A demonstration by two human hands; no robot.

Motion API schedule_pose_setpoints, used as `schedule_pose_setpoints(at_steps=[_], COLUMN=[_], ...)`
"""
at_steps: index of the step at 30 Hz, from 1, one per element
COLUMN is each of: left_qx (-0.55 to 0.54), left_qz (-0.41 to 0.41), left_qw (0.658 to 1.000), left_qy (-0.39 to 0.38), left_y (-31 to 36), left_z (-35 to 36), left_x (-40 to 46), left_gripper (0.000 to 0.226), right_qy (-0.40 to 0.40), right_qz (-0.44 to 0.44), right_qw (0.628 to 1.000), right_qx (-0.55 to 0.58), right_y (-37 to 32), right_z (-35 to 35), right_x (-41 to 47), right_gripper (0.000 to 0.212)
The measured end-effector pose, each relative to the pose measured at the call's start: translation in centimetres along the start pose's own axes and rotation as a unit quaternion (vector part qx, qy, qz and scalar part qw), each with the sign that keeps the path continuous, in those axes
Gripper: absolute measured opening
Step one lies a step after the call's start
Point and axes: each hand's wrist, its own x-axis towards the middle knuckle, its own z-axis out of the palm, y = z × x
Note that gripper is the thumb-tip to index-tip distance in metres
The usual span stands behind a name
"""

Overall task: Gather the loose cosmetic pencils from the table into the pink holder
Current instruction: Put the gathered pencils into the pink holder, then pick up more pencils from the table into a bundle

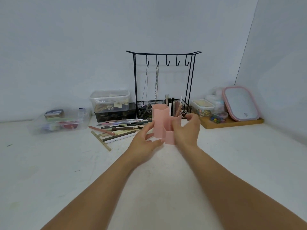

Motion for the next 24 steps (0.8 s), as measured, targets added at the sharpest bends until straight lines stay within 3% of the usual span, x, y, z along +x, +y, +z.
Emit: schedule_pose_setpoints(at_steps=[2,4,6,8,10,15,20,22,24], left_qx=[0.011,-0.006,-0.026,-0.026,-0.019,-0.004,-0.003,-0.009,-0.005], left_qz=[-0.005,-0.013,-0.014,-0.003,0.007,0.004,-0.001,-0.005,-0.009], left_qw=[1.000,0.999,0.995,0.988,0.981,0.964,0.959,0.957,0.954], left_qy=[0.008,0.046,0.100,0.152,0.194,0.266,0.282,0.289,0.300], left_y=[-0.1,-0.3,-0.4,-0.4,-0.3,-0.3,-0.3,-0.1,0.5], left_z=[0.1,-0.1,-0.3,-0.5,-0.8,-1.5,-1.6,-1.7,-2.4], left_x=[0.1,0.3,0.5,0.5,0.5,0.6,0.6,0.5,0.2], left_gripper=[0.077,0.081,0.075,0.064,0.052,0.036,0.034,0.032,0.029], right_qy=[0.050,-0.029,-0.133,-0.151,-0.138,-0.161,-0.233,-0.235,-0.226], right_qz=[-0.112,-0.218,-0.296,-0.334,-0.327,-0.296,-0.237,-0.234,-0.258], right_qw=[0.992,0.973,0.928,0.892,0.884,0.870,0.881,0.896,0.906], right_qx=[-0.026,-0.064,-0.181,-0.264,-0.305,-0.360,-0.338,-0.297,-0.248], right_y=[-1.2,-2.2,-2.3,-2.1,-2.1,-1.1,0.3,0.4,0.3], right_z=[0.4,0.6,0.6,0.7,0.6,0.7,0.8,1.0,1.2], right_x=[-1.5,-2.7,-3.5,-3.3,-2.7,-1.9,-0.8,-1.0,-1.6], right_gripper=[0.035,0.022,0.013,0.017,0.027,0.011,0.052,0.057,0.049])
